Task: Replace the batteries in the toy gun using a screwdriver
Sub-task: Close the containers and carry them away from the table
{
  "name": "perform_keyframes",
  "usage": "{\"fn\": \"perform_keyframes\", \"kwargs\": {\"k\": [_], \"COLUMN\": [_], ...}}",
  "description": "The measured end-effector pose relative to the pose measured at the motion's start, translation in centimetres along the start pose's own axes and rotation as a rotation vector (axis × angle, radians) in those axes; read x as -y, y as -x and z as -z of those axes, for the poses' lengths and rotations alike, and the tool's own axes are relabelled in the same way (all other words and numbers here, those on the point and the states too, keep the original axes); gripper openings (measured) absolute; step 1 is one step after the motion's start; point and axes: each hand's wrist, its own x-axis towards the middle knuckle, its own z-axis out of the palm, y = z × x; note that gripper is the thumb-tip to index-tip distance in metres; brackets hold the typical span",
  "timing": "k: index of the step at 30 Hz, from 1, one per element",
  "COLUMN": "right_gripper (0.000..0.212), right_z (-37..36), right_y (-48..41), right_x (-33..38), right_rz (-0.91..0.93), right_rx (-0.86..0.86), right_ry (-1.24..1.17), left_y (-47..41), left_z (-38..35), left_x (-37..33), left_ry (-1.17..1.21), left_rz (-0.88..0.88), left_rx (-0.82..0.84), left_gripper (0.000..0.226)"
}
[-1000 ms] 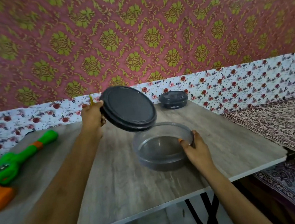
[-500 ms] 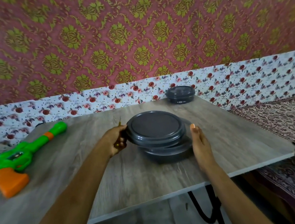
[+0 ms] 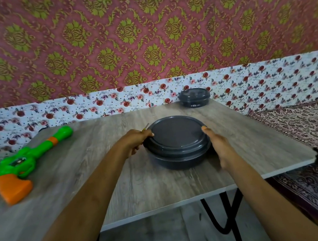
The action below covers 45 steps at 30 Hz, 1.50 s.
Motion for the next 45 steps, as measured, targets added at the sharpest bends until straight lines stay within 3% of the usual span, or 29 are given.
{"fn": "perform_keyframes", "kwargs": {"k": [7,14,25,31,33,36,39,45], "right_gripper": [0.032,0.043,0.040,0.019,0.026,0.026,0.026,0.045], "right_z": [-0.3,-1.5,-1.4,-1.1,-0.8,-0.6,-0.8,-4.5], "right_y": [-1.2,-2.4,-3.0,-2.1,-2.1,-2.0,-1.8,-2.2], "right_x": [0.3,-1.1,-1.0,-0.5,-0.3,-0.1,-0.2,0.4], "right_rz": [-0.025,0.027,0.049,0.082,0.058,0.027,0.002,0.048], "right_rx": [0.040,-0.046,-0.104,-0.086,-0.037,0.038,0.093,0.088], "right_ry": [-0.048,-0.152,-0.212,-0.177,-0.123,-0.088,-0.113,-0.170], "left_y": [-0.7,-1.4,-2.6,-1.9,-1.5,-1.1,-0.9,-1.4], "left_z": [-1.4,-2.8,-2.8,-2.4,-2.0,-1.6,-2.0,-0.9], "left_x": [0.9,1.5,1.8,1.4,0.9,1.1,1.8,1.9], "left_ry": [0.133,0.433,0.438,0.348,0.289,0.294,0.463,0.765], "left_rz": [0.093,0.103,0.069,0.101,0.150,0.191,0.176,0.097], "left_rx": [-0.016,0.003,-0.023,-0.036,-0.030,-0.008,0.041,-0.046], "left_gripper": [0.044,0.043,0.047,0.037,0.033,0.046,0.062,0.051]}}
